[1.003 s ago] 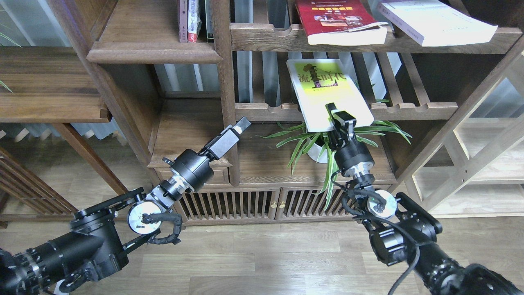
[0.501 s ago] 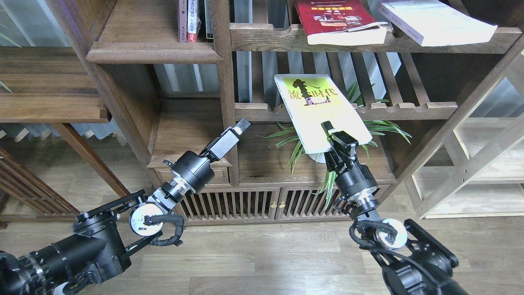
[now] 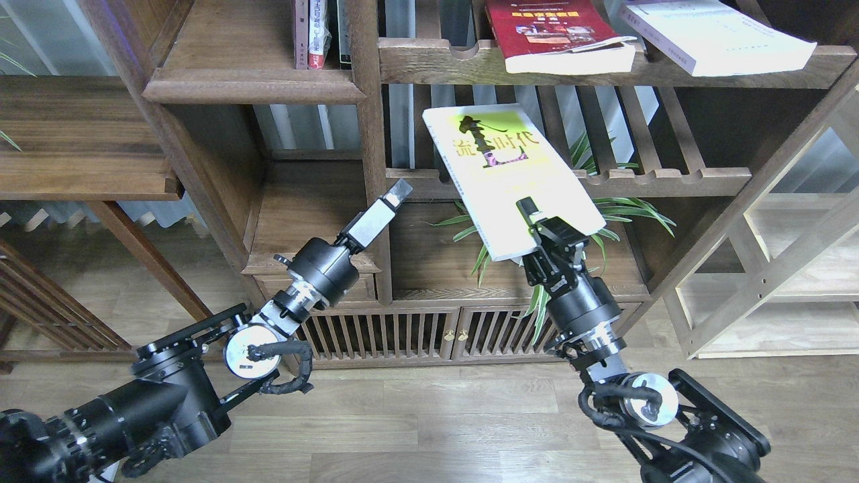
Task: Organize books on shelf
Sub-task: 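Tilt the yellow book out from the shelf toward the left gripper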
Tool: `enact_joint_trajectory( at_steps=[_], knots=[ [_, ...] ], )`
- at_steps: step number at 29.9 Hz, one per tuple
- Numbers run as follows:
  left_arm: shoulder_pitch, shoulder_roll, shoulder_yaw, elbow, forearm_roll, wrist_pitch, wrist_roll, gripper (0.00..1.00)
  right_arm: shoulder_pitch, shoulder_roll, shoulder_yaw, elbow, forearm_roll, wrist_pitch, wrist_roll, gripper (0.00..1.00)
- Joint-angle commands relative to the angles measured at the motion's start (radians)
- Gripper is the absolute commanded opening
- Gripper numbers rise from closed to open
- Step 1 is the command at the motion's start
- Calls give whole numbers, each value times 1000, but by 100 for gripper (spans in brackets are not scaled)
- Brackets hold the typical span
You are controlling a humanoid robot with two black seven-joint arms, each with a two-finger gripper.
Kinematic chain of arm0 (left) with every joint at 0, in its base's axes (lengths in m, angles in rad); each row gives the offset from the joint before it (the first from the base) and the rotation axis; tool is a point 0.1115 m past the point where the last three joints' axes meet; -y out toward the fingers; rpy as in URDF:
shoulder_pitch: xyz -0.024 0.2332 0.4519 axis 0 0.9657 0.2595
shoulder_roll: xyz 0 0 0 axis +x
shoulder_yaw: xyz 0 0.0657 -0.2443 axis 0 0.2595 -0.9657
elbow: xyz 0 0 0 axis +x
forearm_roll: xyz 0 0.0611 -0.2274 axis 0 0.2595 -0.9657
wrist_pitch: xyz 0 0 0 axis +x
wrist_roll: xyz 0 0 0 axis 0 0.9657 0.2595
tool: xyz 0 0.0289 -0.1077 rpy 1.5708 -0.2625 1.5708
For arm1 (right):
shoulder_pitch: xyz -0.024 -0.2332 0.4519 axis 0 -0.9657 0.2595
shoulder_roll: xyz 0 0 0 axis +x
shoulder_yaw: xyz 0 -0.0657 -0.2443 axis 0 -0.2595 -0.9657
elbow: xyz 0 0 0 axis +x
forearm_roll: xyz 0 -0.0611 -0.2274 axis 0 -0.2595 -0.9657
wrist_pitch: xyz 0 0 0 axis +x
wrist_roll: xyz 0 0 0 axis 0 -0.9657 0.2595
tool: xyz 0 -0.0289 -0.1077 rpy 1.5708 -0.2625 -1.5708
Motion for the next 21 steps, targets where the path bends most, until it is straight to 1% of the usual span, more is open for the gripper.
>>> enact_joint_trajectory(
  at_steps=[1, 3, 5, 7, 10, 12, 16, 21],
  knots=[
    [4, -14, -12, -1, -6, 0, 37, 99, 0, 7, -27, 8, -7, 0, 1, 8],
    [12, -19, -13, -1, -6, 0, 53, 99, -1, 7, -41, 10, -18, 0, 1, 10],
    [20, -20, -19, -1, -6, 0, 59, 99, -1, 7, -48, 10, -22, 0, 1, 10],
    [20, -19, -21, -1, -6, 0, 80, 99, -1, 8, -50, 10, -25, 0, 1, 11],
    [30, -11, -22, -1, -18, 0, 154, 99, -1, 10, -50, 10, -27, 0, 1, 12],
    [32, -13, -27, -1, -58, 0, 192, 99, -3, 10, -53, 10, -27, 0, 1, 12],
    [24, -20, -33, 0, -132, 0, 203, 99, -3, 13, -64, 10, -28, 0, 1, 13],
    [21, -20, -36, -1, -161, 0, 203, 98, -3, 22, -88, 8, -34, 0, 1, 15]
  ],
)
